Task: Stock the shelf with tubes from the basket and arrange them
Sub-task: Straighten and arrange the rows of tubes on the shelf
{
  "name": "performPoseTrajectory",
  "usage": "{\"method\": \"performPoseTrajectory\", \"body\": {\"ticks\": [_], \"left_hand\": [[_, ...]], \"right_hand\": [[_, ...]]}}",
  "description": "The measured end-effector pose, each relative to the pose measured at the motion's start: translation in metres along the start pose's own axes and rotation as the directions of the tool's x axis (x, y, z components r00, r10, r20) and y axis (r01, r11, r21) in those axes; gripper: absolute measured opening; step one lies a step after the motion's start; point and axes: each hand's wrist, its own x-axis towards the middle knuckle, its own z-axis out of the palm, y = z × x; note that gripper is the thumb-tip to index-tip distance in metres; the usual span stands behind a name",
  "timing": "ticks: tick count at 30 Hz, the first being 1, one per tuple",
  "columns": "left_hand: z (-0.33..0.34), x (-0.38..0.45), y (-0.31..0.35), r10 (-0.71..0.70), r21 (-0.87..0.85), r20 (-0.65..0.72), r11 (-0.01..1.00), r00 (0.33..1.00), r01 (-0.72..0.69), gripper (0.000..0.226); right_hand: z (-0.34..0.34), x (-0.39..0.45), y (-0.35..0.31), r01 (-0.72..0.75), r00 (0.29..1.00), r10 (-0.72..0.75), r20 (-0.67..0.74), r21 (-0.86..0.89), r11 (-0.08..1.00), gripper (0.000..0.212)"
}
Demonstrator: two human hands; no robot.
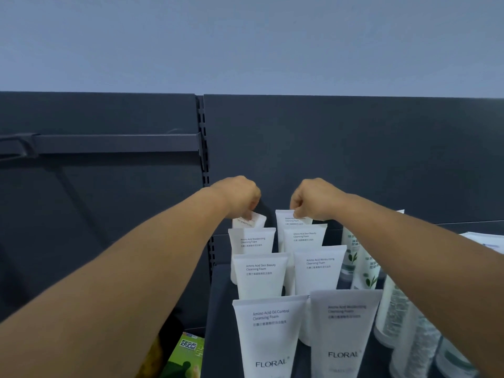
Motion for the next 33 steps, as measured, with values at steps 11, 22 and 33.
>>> {"method": "performPoseTrajectory", "body": {"ticks": [11, 22, 33], "left_hand": [[0.013, 0.004, -0.007, -0.156, -0.227, -0.081, 0.964, 0.984, 0.135, 0.013], [0.015, 0.009, -0.006, -0.146, -0.269, -0.079, 0.956, 0.986, 0.12, 0.013], [0.014, 0.009, 0.002, -0.159, -0.219, -0.066, 0.965, 0.985, 0.141, 0.018]], "right_hand": [[0.007, 0.009, 0.005, 0.007, 0.998, -0.007, -0.065, 0.008, 1.0, 0.011], [0.009, 0.015, 0.008, 0.018, 0.999, -0.018, -0.046, -0.013, 1.0, 0.018], [0.007, 0.01, 0.006, 0.002, 1.0, -0.002, -0.022, -0.016, 1.0, 0.017]]}}
